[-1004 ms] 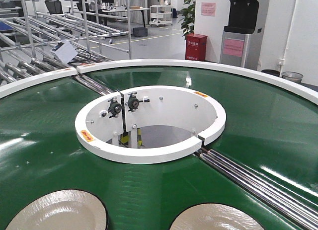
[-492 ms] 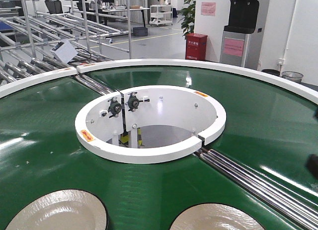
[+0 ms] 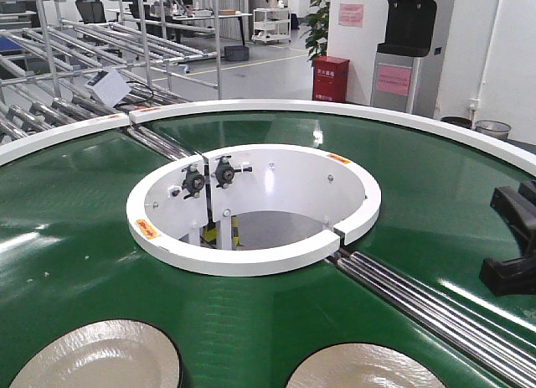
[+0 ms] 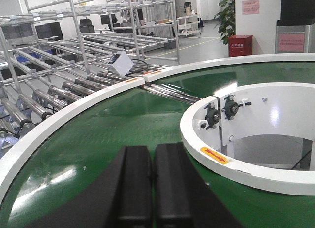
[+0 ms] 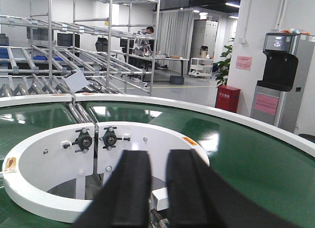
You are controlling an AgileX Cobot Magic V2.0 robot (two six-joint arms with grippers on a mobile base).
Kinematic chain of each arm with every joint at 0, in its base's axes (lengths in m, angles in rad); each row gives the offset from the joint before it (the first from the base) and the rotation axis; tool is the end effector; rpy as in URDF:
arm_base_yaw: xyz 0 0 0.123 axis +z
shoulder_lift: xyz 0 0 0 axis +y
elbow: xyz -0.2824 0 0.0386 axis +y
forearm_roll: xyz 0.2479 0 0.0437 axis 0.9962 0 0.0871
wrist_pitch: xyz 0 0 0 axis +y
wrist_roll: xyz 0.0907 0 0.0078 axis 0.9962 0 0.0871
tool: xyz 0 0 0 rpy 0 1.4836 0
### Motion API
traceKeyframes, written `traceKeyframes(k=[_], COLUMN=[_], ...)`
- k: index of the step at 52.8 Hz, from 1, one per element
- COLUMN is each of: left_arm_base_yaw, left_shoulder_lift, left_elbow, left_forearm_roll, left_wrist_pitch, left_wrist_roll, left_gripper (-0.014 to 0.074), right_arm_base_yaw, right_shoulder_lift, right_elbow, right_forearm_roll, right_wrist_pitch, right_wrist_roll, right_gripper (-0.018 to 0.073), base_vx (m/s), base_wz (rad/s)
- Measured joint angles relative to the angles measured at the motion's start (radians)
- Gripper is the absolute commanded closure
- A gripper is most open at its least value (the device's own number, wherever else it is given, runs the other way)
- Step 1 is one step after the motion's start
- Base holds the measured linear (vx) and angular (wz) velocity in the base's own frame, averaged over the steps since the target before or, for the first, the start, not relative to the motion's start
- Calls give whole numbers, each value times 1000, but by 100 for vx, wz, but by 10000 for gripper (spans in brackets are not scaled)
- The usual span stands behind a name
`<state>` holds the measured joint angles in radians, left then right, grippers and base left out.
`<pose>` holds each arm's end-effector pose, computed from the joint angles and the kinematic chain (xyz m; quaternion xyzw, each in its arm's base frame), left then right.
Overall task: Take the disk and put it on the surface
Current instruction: 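Lower both grippers toward the rims of the two cream plates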
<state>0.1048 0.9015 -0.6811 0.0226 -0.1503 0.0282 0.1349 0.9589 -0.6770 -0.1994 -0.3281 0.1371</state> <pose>0.1965 0.0204 0.3583 -0.0178 0.7008 0.0542 0.7111 0.2071 0.0339 0.3608 -0.0855 0.6552 0.0522 0.7488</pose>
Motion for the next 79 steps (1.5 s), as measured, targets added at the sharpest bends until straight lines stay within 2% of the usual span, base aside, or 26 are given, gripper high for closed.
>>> traceKeyframes(k=[5,9,12,24,28,36,48,55,66,72,79], left_arm_base_yaw=[0,0,0,0,0,0,5,31,135,215,286], left_shoulder_lift=[0,0,0,0,1,54,335,520,684,750,835], left_elbow=[0,0,0,0,0,-1,-115,-277,-495,-539,-544], left_forearm_roll=[0,0,0,-4,-7,-9,-56,-139,-429,-594,-699], left_wrist_pitch=[0,-3,-7,0,48,248,557,725,937,1008,1066], left_wrist_roll=[0,0,0,-28,-58,-79,-86,30,316,448,546], left_gripper=[127,71,50,65,88,120,123,123,123,123,123], right_arm_base_yaw=[0,0,0,0,0,0,0,0,0,0,0], right_shoulder_lift=[0,0,0,0,0,0,0,0,0,0,0], right_elbow=[0,0,0,1,1,1,1,1,1,1,1], right_forearm_roll=[0,0,0,0,5,21,27,28,29,29,30], right_wrist_pitch=[0,0,0,0,3,82,328,438,488,491,498], right_wrist_roll=[0,0,0,7,41,119,149,134,116,116,116], right_gripper=[-46,-136,-171,-148,-123,-62,12,17,17,17,17], base_vx=[0,0,0,0,0,0,0,0,0,0,0], base_wz=[0,0,0,0,0,0,0,0,0,0,0])
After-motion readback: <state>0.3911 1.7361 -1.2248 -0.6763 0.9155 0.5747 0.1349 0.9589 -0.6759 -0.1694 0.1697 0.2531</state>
